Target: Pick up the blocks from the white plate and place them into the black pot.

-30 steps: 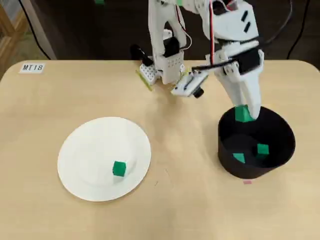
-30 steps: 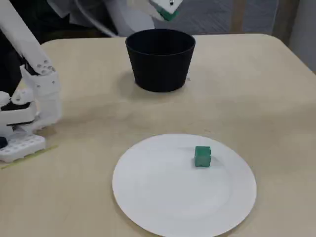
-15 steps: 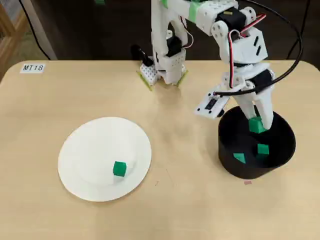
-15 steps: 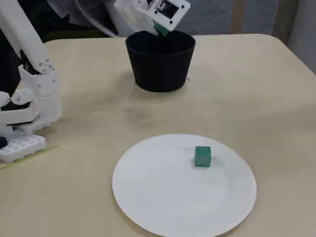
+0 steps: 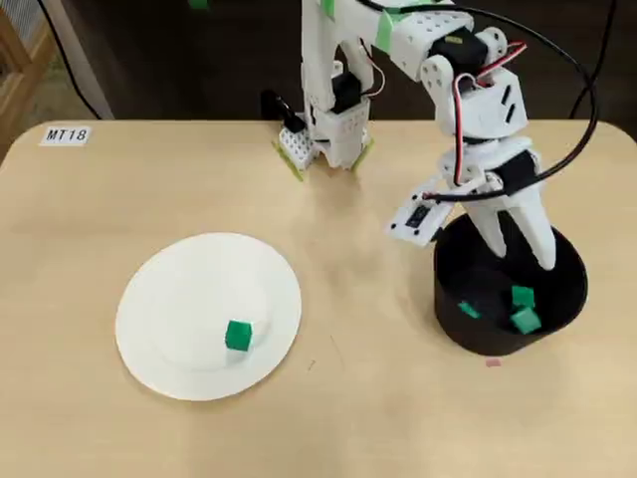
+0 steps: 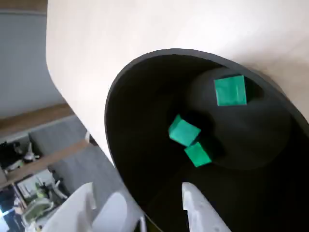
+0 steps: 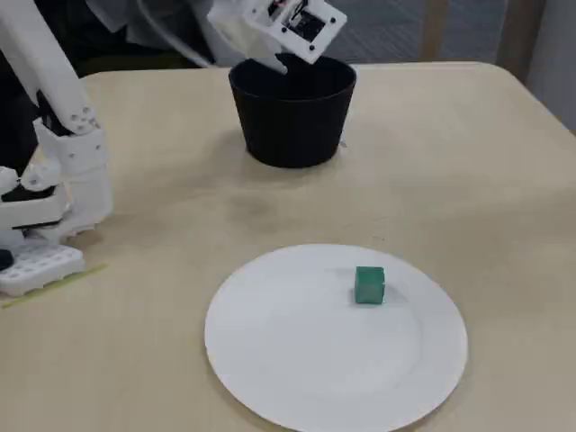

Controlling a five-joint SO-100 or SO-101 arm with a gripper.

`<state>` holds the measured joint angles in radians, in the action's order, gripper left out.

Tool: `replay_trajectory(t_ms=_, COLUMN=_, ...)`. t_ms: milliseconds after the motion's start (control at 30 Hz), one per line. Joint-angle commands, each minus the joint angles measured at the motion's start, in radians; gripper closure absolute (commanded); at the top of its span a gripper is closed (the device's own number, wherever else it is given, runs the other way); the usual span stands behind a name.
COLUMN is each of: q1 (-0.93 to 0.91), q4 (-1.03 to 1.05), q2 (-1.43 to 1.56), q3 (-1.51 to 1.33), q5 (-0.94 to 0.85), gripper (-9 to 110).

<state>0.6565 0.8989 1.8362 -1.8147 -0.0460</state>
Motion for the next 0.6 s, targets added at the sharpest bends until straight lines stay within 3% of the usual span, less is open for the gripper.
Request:
replay_trajectory(t_ms=0, q1=-0.064, q4=0.035, q2=0.006, q3=0.037, q5=-0.011, gripper=104)
replay_trajectory(t_ms=567, q1=-0.660, q4=0.554, q2=-0.196, q3=0.488, q5=-0.112, gripper=104)
